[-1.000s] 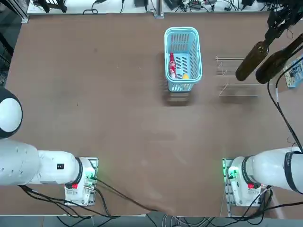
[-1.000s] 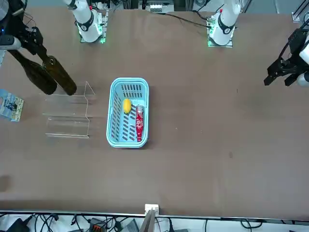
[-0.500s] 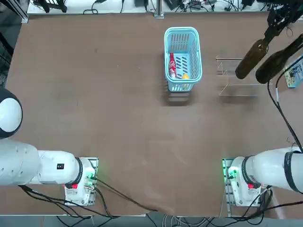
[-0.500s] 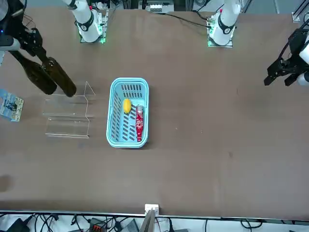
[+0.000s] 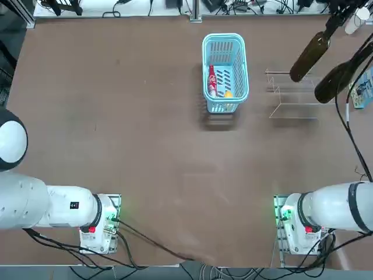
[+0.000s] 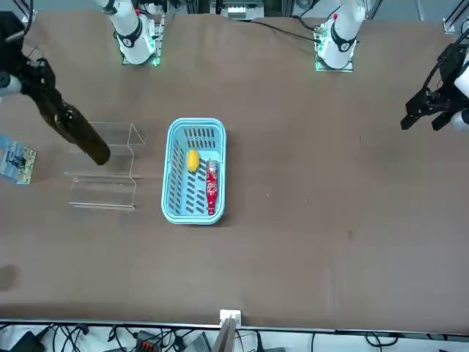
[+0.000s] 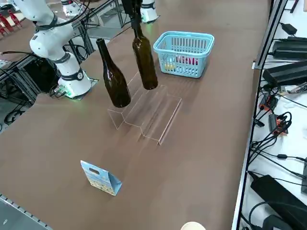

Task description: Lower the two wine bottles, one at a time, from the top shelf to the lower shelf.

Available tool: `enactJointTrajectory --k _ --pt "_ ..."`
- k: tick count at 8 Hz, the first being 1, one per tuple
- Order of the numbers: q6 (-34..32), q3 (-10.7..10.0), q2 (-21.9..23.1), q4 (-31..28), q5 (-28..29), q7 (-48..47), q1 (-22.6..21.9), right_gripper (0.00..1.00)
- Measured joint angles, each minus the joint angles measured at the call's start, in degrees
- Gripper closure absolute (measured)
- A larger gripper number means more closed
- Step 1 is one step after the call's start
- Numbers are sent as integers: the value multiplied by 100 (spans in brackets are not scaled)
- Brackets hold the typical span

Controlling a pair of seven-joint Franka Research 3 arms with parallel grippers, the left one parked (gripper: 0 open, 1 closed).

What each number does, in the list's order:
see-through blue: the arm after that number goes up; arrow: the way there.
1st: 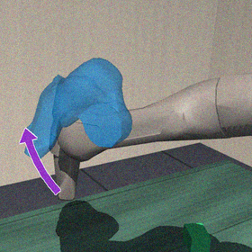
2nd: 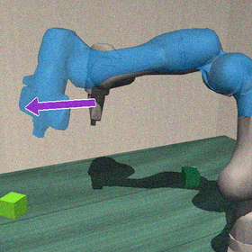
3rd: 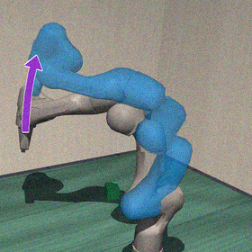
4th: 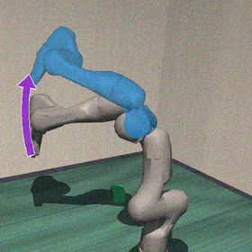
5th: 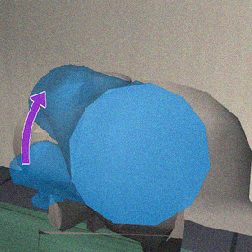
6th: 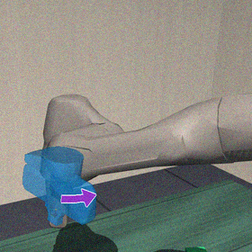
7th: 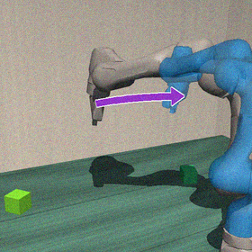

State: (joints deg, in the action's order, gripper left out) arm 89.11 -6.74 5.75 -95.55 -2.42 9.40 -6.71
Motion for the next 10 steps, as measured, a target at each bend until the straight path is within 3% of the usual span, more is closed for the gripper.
enactJointTrajectory --k 5,10 --pt "253 -33 -830 894 -1 472 -5 62" --pt "820 -27 -1407 928 3 615 -46 62"
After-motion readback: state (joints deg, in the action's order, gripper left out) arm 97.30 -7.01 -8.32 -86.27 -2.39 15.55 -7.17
